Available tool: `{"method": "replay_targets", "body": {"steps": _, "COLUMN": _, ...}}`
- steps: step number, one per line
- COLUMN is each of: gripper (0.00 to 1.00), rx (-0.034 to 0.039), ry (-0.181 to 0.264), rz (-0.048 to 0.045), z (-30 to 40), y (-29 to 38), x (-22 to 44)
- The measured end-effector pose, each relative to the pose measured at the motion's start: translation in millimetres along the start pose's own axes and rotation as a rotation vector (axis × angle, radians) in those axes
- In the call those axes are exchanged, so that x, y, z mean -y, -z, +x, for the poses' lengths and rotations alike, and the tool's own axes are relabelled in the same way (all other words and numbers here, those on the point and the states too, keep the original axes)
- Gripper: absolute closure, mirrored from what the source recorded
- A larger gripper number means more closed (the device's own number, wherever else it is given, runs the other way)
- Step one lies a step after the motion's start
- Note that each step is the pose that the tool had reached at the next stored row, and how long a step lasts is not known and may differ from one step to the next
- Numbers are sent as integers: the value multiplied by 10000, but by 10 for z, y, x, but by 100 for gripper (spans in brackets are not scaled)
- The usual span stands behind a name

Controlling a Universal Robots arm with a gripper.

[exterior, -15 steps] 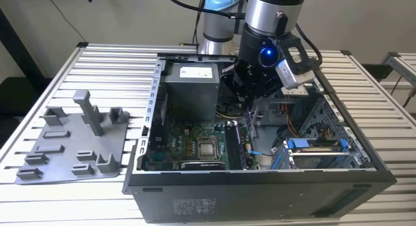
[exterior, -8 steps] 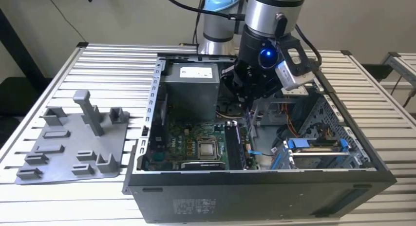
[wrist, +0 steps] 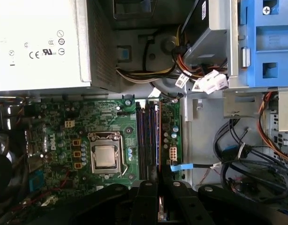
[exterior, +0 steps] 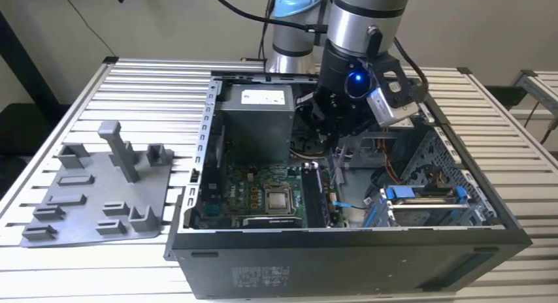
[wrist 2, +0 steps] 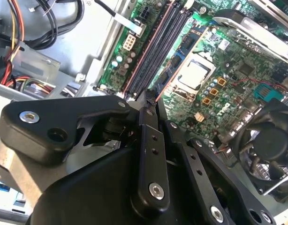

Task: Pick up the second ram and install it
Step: 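Insert the second ram into the second slot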

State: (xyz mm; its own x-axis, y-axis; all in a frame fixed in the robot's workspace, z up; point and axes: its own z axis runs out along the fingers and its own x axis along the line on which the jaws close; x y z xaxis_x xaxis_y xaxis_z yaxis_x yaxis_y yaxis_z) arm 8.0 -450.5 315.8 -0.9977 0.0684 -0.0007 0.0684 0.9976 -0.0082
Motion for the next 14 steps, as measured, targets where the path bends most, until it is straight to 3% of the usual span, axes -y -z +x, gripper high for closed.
{"method": "replay_targets", "body": {"steps": 8, "gripper": 86, "rx": 0, "ry": 1, "rz": 2, "z": 10, "y": -145, "x": -10}}
{"method": "replay_targets", "body": {"steps": 14, "gripper": 86, "rx": 2, "ry": 19, "rz": 1, "z": 55, "y": -254, "x": -21}}
